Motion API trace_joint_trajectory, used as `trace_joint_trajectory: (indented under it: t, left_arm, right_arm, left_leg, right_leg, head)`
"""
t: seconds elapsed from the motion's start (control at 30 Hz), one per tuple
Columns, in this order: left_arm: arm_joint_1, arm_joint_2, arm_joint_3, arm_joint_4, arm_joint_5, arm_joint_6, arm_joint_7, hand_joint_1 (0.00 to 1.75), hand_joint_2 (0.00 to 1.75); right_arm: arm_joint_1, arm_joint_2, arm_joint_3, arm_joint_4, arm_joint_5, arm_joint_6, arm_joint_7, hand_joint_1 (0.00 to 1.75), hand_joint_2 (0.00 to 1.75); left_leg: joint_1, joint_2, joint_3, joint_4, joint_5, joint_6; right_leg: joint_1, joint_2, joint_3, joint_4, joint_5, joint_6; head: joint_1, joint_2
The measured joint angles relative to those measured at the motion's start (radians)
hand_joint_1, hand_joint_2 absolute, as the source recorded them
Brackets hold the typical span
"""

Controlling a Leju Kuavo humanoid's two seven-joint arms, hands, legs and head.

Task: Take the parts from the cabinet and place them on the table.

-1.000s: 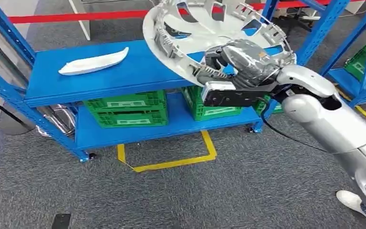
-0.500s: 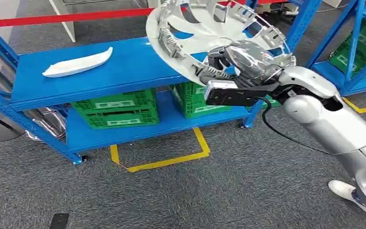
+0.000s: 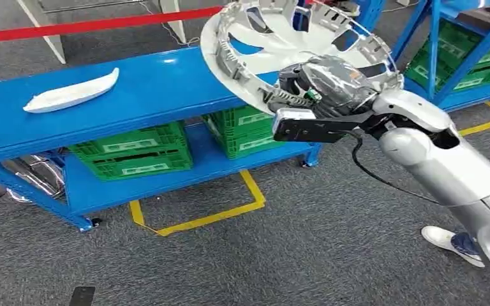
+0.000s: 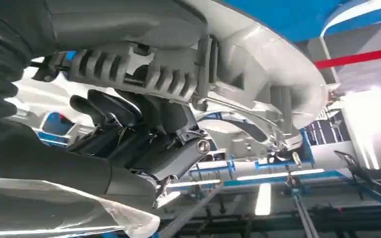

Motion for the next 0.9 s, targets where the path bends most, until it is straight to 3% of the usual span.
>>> trace_joint_trajectory:
  t: [0.03,0.07,0.1,0.17,0.2,0.23,0.27,0.3,0.33,0.37,0.4,0.53,0.57,0.6,0.67,0.7,0.73,0.77,0.83,0.87,0.9]
  left_arm:
    - [-0.001,-0.002,0.0,0.0,0.0,0.0,0.0,0.0,1.75]
    - [-0.003,-0.002,0.0,0.0,0.0,0.0,0.0,0.0,1.75]
    - [-0.003,-0.001,0.0,0.0,0.0,0.0,0.0,0.0,1.75]
    - [-0.002,0.001,0.0,0.0,0.0,0.0,0.0,0.0,1.75]
    - [-0.002,0.001,0.0,0.0,0.0,0.0,0.0,0.0,1.75]
    - [-0.002,0.0,0.0,0.0,0.0,0.0,0.0,0.0,1.75]
    - [-0.003,-0.001,0.0,0.0,0.0,0.0,0.0,0.0,1.75]
    - [-0.003,-0.001,0.0,0.0,0.0,0.0,0.0,0.0,1.75]
    - [-0.004,-0.002,0.0,0.0,0.0,0.0,0.0,0.0,1.75]
    - [-0.004,-0.001,0.0,0.0,0.0,0.0,0.0,0.0,1.75]
    - [-0.004,-0.001,0.0,0.0,0.0,0.0,0.0,0.0,1.75]
    - [-0.005,0.0,0.0,0.0,0.0,0.0,0.0,0.0,1.75]
    - [-0.005,0.0,0.0,0.0,0.0,0.0,0.0,0.0,1.75]
    - [-0.004,-0.001,0.0,0.0,0.0,0.0,0.0,0.0,1.75]
    - [-0.004,-0.001,0.0,0.0,-0.001,0.0,0.0,0.0,1.75]
    - [-0.004,-0.001,0.0,0.0,-0.001,0.0,0.001,0.0,1.75]
    - [-0.004,-0.001,0.0,0.0,-0.001,0.0,0.003,0.0,1.75]
    - [-0.004,-0.001,0.0,0.0,-0.001,0.0,0.003,0.0,1.75]
    - [-0.004,0.0,0.0,0.0,-0.001,0.0,0.003,0.0,1.75]
    - [-0.004,0.0,0.0,0.0,-0.001,-0.001,0.003,0.0,1.75]
    - [-0.005,0.0,0.0,0.0,-0.001,-0.002,0.003,0.0,1.75]
  right_arm:
    - [-0.001,-0.005,0.0,0.0,-0.001,0.0,0.001,1.75,1.75]
    - [-0.003,-0.01,-0.001,0.0,-0.002,0.0,0.002,1.75,1.75]
    - [-0.006,-0.01,0.0,0.0,-0.003,0.0,0.003,1.75,1.75]
    - [-0.003,-0.01,0.002,0.0,-0.005,0.001,0.002,1.75,1.75]
    - [-0.001,-0.011,0.002,0.0,-0.005,0.001,0.002,1.75,1.75]
    - [0.001,-0.012,0.002,0.0,-0.005,0.002,0.003,1.75,1.75]
    - [0.0,-0.013,0.002,0.0,-0.005,0.002,0.002,1.75,1.75]
    - [0.0,-0.013,0.002,0.0,-0.005,0.002,0.003,1.75,1.75]
    - [-0.003,-0.013,0.001,0.0,-0.005,0.002,0.004,1.75,1.75]
    - [-0.005,-0.015,0.001,0.0,-0.005,0.002,0.004,1.75,1.75]
    - [-0.009,-0.015,0.001,0.0,-0.006,0.002,0.003,1.75,1.75]
    - [-0.007,-0.017,0.002,-0.003,-0.005,0.002,0.003,1.75,1.75]
    - [-0.009,-0.017,0.0,-0.003,-0.006,0.002,0.006,1.75,1.75]
    - [-0.011,-0.017,0.0,-0.003,-0.006,0.003,0.01,1.75,1.75]
    - [-0.011,-0.017,0.003,-0.003,-0.009,0.009,0.011,1.75,1.75]
    - [-0.01,-0.017,0.004,-0.003,-0.01,0.011,0.01,1.75,1.75]
    - [-0.009,-0.017,0.005,-0.003,-0.011,0.013,0.011,1.75,1.75]
    - [-0.009,-0.017,0.005,-0.003,-0.011,0.013,0.011,1.75,1.75]
    - [-0.011,-0.017,0.004,-0.003,-0.013,0.013,0.012,1.75,1.75]
    - [-0.011,-0.017,0.003,-0.003,-0.014,0.013,0.012,1.75,1.75]
    - [-0.012,-0.017,0.003,-0.003,-0.014,0.014,0.012,1.75,1.75]
  left_leg:
    - [0.004,0.009,0.002,-0.01,0.006,0.01]
    - [0.005,0.016,0.003,-0.013,0.009,0.016]
    - [0.004,0.019,0.001,-0.013,0.01,0.023]
    - [0.002,0.032,0.0,-0.013,0.009,0.026]
    - [0.001,0.037,0.0,-0.013,0.009,0.026]
    - [0.001,0.044,0.0,-0.012,0.008,0.026]
    - [0.001,0.05,0.0,-0.012,0.008,0.025]
    - [0.001,0.055,0.001,-0.012,0.008,0.025]
    - [0.001,0.061,0.003,-0.012,0.007,0.024]
    - [-0.001,0.065,0.003,-0.011,0.006,0.02]
    - [-0.01,0.07,-0.002,-0.006,0.004,0.015]
    - [-0.007,0.091,0.0,-0.007,0.006,-0.002]
    - [-0.004,0.072,-0.007,0.009,-0.012,-0.01]
    - [-0.003,0.056,-0.023,0.047,-0.04,-0.014]
    - [0.0,0.046,-0.094,0.217,-0.122,-0.021]
    - [0.0,0.045,-0.123,0.281,-0.144,-0.022]
    - [0.0,0.045,-0.137,0.31,-0.144,-0.022]
    - [0.0,0.045,-0.129,0.293,-0.121,-0.02]
    - [0.001,0.039,-0.062,0.139,-0.028,-0.015]
    - [0.003,0.018,-0.02,0.043,0.017,-0.012]
    - [0.006,-0.013,-0.007,0.02,0.004,-0.01]
  right_leg:
    - [0.0,0.002,-0.003,0.002,-0.004,0.006]
    - [0.001,-0.026,-0.021,0.021,-0.023,0.007]
    - [0.001,-0.047,-0.047,0.082,-0.061,0.009]
    - [0.0,-0.06,-0.118,0.243,-0.131,0.013]
    - [0.0,-0.062,-0.147,0.307,-0.151,0.015]
    - [0.0,-0.063,-0.156,0.324,-0.146,0.016]
    - [0.0,-0.063,-0.138,0.288,-0.117,0.015]
    - [0.0,-0.066,-0.102,0.219,-0.079,0.013]
    - [0.001,-0.08,-0.041,0.104,-0.029,0.009]
    - [0.003,-0.111,0.001,0.019,-0.011,0.006]
    - [0.015,-0.121,0.022,0.001,-0.023,0.004]
    - [0.012,-0.094,0.012,0.001,-0.013,-0.014]
    - [0.006,-0.089,0.015,-0.004,-0.009,-0.021]
    - [0.004,-0.085,0.015,-0.004,-0.009,-0.025]
    - [0.004,-0.069,0.015,-0.003,-0.008,-0.029]
    - [0.005,-0.062,0.015,-0.002,-0.008,-0.029]
    - [0.005,-0.053,0.015,-0.001,-0.009,-0.029]
    - [0.005,-0.045,0.016,0.0,-0.009,-0.028]
    - [0.004,-0.029,0.018,0.003,-0.011,-0.027]
    - [0.003,-0.023,0.017,0.004,-0.013,-0.024]
    - [0.008,-0.017,0.011,0.007,-0.013,-0.019]
  head:
    - [-0.001,0.0]
    - [0.001,0.0]
    - [0.005,0.0]
    - [0.004,0.0]
    - [0.005,0.0]
    - [0.005,0.0]
    - [0.005,0.0]
    - [0.005,0.0]
    - [0.005,0.0]
    - [0.005,0.0]
    - [0.005,0.0]
    - [0.003,0.0]
    - [0.002,0.0]
    - [0.001,0.0]
    - [0.002,0.0]
    - [0.002,0.0]
    - [0.002,0.0]
    - [0.001,0.0]
    - [0.002,0.0]
    - [0.002,0.0]
    - [0.002,0.0]
